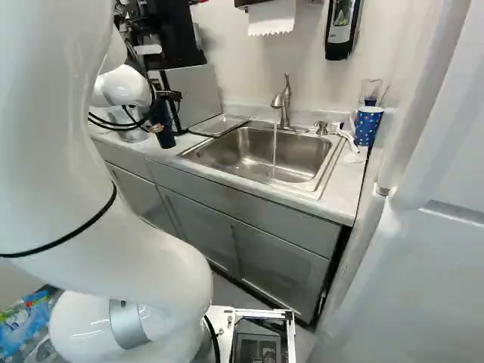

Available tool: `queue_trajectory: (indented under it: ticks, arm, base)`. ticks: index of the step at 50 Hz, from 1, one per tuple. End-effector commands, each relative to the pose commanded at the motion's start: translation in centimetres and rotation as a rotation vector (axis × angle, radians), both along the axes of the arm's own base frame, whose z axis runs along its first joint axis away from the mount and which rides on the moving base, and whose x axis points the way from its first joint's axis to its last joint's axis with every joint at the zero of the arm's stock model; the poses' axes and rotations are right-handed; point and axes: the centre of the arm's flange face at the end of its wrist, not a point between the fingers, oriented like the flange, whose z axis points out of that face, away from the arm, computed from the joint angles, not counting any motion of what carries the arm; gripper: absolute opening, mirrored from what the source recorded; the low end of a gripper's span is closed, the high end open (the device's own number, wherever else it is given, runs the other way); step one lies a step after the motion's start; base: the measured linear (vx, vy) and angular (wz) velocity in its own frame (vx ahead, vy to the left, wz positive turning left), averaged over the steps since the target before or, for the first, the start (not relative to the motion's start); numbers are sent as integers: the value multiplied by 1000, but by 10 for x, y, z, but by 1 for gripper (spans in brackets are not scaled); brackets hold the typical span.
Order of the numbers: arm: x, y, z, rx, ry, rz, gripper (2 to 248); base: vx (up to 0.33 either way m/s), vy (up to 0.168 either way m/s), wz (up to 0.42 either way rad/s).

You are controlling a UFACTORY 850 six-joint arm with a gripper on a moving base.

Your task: Rinse the cup and place it in the tray

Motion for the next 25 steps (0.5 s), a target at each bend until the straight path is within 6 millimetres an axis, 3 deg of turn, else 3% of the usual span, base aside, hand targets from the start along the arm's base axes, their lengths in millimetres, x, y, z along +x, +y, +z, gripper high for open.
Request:
queue_trajectory:
  ticks: [25]
  arm:
    - [4,2,-22,5,-11,0,247]
  base:
    - [0,0,0]
